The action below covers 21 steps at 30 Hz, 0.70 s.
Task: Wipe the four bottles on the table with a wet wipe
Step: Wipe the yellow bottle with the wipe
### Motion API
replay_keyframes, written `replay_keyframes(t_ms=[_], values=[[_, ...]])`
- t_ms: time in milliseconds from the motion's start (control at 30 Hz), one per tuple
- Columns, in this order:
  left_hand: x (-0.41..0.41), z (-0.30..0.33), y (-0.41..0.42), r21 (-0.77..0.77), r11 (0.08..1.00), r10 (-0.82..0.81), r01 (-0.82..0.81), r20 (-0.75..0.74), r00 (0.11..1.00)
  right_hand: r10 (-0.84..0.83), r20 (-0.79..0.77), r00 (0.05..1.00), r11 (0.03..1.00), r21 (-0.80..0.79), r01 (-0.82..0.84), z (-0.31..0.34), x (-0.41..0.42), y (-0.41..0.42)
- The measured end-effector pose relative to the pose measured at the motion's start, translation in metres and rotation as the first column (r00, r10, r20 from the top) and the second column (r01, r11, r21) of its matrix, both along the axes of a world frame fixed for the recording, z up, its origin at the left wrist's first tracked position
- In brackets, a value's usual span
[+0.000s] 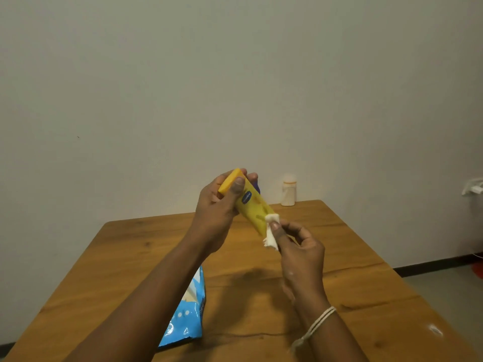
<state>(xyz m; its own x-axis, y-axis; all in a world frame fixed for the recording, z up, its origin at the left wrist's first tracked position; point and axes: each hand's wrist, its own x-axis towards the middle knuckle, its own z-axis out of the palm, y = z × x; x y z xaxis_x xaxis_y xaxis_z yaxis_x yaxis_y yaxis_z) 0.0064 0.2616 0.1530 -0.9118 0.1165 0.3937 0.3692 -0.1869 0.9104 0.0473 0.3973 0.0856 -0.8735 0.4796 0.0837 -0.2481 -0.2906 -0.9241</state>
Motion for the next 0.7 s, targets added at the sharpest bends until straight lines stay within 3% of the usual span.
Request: replay_keyframes(t_ms=[67,133,233,333,467,700], values=[[-0.022,-0.004,-0.001,-0.230,0.971,0.058,-0.063,-0.029,0.998,0.018,0.044,0.999,0.995,0.094,-0.022,-0.009,-0.013,0.010],[-0.051,-0.011,0.000,-0.454,0.887,0.072,-0.085,-0.047,0.996,0.005,0.096,0.995,0.992,0.124,-0.017,-0.018,-0.031,0.026],[-0.111,-0.018,0.017,-0.662,0.746,0.027,-0.077,-0.086,0.996,0.003,0.192,0.981,0.987,0.155,-0.033,-0.034,-0.056,0.044],[-0.177,-0.009,0.044,-0.781,0.608,0.009,-0.141,-0.170,0.985,0.062,0.263,0.963,0.991,0.097,-0.090,-0.058,-0.072,0.043],[-0.268,-0.010,0.088,-0.929,0.306,-0.020,-0.208,-0.224,0.974,0.146,0.324,0.935,0.985,0.035,-0.166,-0.096,-0.089,0.030],[-0.354,-0.043,0.132,-0.958,-0.019,-0.156,-0.285,-0.279,0.948,0.160,0.413,0.896,0.974,0.081,-0.212,-0.128,-0.113,0.039]])
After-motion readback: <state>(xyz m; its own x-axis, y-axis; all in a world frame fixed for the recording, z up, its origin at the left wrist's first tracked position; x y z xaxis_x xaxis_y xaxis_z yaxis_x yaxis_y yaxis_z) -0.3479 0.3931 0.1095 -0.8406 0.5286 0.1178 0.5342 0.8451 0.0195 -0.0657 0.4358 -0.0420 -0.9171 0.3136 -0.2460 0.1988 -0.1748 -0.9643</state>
